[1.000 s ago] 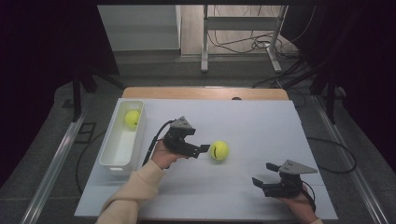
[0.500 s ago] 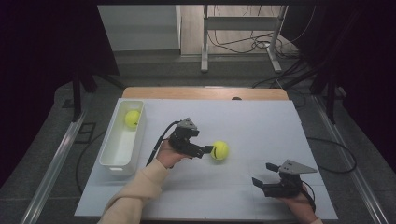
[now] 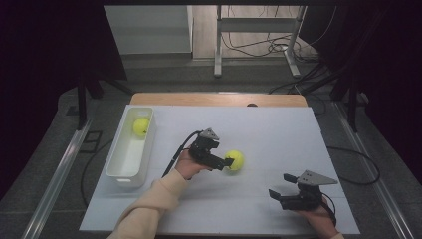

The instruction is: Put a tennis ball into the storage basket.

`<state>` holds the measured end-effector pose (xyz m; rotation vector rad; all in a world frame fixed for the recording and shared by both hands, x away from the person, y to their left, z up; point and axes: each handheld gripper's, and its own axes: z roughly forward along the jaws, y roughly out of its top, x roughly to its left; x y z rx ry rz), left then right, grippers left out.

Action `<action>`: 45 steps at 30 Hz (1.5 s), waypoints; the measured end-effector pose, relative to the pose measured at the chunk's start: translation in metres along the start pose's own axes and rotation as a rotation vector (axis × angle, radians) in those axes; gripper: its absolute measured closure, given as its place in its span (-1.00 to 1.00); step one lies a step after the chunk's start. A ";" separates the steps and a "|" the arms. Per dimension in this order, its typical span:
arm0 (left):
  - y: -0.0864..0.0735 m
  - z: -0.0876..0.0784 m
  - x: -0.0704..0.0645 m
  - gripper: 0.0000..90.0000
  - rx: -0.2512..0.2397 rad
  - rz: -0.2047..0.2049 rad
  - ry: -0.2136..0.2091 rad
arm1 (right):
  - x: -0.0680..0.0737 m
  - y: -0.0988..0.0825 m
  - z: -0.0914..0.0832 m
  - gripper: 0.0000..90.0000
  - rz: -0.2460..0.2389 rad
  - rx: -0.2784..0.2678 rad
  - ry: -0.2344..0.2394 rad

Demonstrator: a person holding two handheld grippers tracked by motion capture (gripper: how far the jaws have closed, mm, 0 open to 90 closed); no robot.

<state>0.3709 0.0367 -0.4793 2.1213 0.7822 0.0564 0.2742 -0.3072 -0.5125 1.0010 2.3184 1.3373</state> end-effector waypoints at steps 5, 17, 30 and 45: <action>0.000 0.005 0.001 -0.79 0.015 0.001 0.004 | 0.000 0.000 0.000 -0.67 0.000 0.000 0.000; -0.002 0.024 0.006 -0.82 0.061 -0.004 0.004 | 0.000 0.000 0.001 -0.67 0.000 0.002 -0.001; -0.004 0.043 0.002 -0.83 0.094 0.007 0.002 | 0.000 0.000 0.001 -0.67 0.002 0.004 -0.003; -0.005 0.043 -0.001 -0.38 0.085 0.057 -0.008 | 0.000 -0.001 0.001 -0.67 0.001 0.006 -0.006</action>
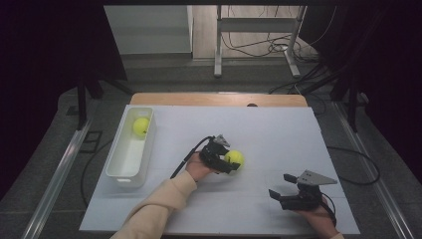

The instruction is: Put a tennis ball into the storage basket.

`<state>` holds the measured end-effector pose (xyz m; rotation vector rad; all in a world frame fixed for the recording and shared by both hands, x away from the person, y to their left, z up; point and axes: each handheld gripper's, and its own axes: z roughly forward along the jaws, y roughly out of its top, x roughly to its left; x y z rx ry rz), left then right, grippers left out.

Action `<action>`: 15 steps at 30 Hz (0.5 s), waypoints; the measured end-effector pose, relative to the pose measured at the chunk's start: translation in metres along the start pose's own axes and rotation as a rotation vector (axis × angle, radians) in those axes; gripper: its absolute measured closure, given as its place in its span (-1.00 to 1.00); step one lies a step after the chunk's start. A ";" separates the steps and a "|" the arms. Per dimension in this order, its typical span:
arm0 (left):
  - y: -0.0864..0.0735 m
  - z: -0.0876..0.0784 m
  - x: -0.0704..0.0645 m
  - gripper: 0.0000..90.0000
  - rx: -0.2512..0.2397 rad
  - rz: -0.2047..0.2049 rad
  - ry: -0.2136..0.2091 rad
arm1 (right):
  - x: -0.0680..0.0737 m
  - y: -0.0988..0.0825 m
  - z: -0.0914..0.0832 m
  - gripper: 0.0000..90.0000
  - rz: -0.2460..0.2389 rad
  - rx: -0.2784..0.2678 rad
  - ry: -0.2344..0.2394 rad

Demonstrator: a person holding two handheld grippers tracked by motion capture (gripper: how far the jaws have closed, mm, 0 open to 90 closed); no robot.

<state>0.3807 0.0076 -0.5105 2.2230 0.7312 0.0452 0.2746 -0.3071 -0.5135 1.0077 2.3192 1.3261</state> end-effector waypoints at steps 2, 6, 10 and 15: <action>0.000 0.000 -0.001 -0.37 -0.003 0.002 0.001 | 0.000 0.000 0.000 -0.67 0.000 0.000 0.000; 0.001 -0.003 -0.001 -0.36 -0.012 0.010 0.009 | 0.000 0.000 0.000 -0.67 -0.001 -0.001 0.001; 0.001 -0.007 -0.001 -0.34 -0.022 0.010 0.001 | 0.000 0.000 -0.001 -0.67 -0.003 -0.003 0.002; 0.000 -0.006 0.002 -0.34 -0.021 -0.010 -0.014 | 0.000 0.000 0.000 -0.67 -0.003 -0.002 0.003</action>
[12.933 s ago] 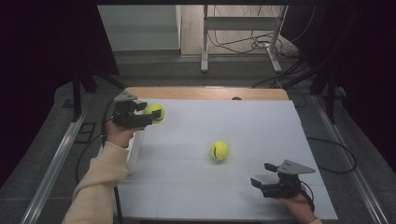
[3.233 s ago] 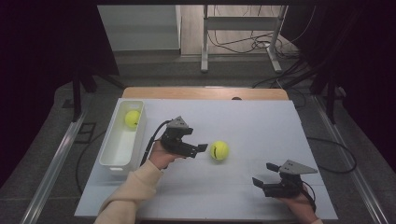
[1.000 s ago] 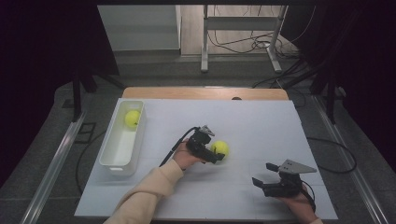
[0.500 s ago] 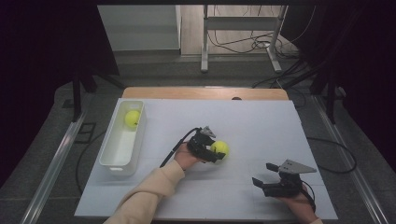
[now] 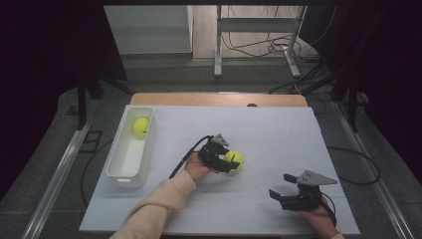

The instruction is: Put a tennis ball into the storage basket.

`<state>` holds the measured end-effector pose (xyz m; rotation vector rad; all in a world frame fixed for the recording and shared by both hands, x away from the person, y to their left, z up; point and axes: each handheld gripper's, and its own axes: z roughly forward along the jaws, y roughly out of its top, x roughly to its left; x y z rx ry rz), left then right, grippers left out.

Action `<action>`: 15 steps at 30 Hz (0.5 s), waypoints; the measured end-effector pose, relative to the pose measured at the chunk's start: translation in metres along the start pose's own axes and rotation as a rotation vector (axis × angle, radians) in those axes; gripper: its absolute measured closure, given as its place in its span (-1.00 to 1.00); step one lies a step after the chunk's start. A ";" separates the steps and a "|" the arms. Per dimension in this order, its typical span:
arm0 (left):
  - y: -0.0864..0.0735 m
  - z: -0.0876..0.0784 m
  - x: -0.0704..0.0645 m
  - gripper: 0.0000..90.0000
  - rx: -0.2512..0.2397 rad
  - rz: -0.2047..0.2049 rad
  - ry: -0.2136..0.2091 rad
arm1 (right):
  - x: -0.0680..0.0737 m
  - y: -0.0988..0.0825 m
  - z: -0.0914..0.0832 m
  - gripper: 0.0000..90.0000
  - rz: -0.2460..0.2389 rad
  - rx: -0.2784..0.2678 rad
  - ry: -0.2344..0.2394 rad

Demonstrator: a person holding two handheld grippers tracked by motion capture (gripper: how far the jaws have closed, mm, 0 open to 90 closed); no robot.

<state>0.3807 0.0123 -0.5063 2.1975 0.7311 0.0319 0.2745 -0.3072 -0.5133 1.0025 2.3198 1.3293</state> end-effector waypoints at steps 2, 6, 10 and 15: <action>0.000 0.000 0.001 -0.33 0.001 -0.007 -0.005 | 0.000 0.000 0.000 -0.67 0.000 0.001 -0.001; 0.000 -0.001 0.002 -0.32 0.001 -0.016 -0.012 | 0.000 0.000 0.000 -0.67 0.002 0.001 -0.003; 0.000 -0.002 0.003 -0.32 0.003 -0.021 -0.017 | 0.000 0.000 0.000 -0.67 0.003 0.000 -0.003; 0.001 -0.006 0.003 -0.31 -0.003 -0.020 -0.018 | 0.000 0.000 0.000 -0.67 0.002 0.000 -0.002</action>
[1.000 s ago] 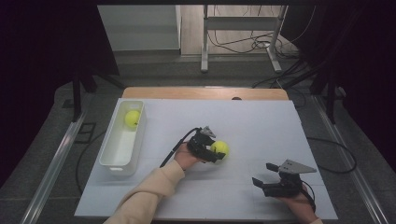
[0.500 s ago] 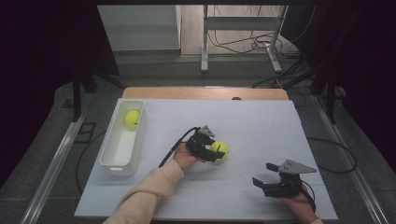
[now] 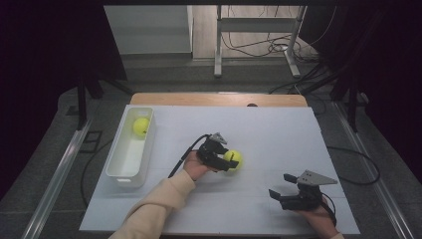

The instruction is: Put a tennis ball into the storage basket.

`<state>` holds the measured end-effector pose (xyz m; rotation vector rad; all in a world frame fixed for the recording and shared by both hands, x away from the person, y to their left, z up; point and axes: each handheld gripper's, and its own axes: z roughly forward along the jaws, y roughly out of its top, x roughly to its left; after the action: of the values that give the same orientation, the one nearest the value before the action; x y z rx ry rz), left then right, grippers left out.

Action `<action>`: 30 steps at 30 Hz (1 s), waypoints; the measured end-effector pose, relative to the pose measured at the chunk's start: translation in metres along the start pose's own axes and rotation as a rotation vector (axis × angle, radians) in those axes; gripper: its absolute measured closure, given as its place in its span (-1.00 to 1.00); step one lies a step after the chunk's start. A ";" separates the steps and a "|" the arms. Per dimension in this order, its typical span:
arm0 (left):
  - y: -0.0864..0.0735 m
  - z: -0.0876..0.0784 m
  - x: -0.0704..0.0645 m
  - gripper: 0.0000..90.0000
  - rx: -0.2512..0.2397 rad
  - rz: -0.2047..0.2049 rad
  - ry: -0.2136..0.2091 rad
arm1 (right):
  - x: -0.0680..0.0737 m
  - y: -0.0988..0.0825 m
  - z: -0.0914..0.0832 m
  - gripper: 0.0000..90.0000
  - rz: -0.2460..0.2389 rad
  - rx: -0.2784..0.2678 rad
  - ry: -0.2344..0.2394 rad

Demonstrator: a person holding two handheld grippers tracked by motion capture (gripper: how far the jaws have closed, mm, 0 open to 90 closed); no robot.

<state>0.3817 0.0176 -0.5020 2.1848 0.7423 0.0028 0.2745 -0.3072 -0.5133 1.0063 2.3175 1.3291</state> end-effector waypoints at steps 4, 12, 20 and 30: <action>0.000 -0.005 -0.001 -0.31 -0.009 0.003 -0.001 | 0.000 0.000 0.000 -0.67 0.001 -0.001 -0.001; 0.002 -0.022 0.002 -0.31 -0.045 -0.003 0.008 | 0.000 0.000 0.000 -0.67 0.000 -0.002 -0.001; 0.002 -0.045 0.008 -0.31 -0.090 -0.014 0.028 | 0.000 0.000 0.000 -0.67 0.000 -0.002 -0.001; 0.000 -0.067 0.015 -0.31 -0.130 -0.033 0.054 | 0.000 0.000 0.000 -0.67 -0.002 -0.001 -0.001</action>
<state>0.3780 0.0720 -0.4609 2.0553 0.7862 0.0912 0.2744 -0.3070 -0.5130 1.0039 2.3162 1.3295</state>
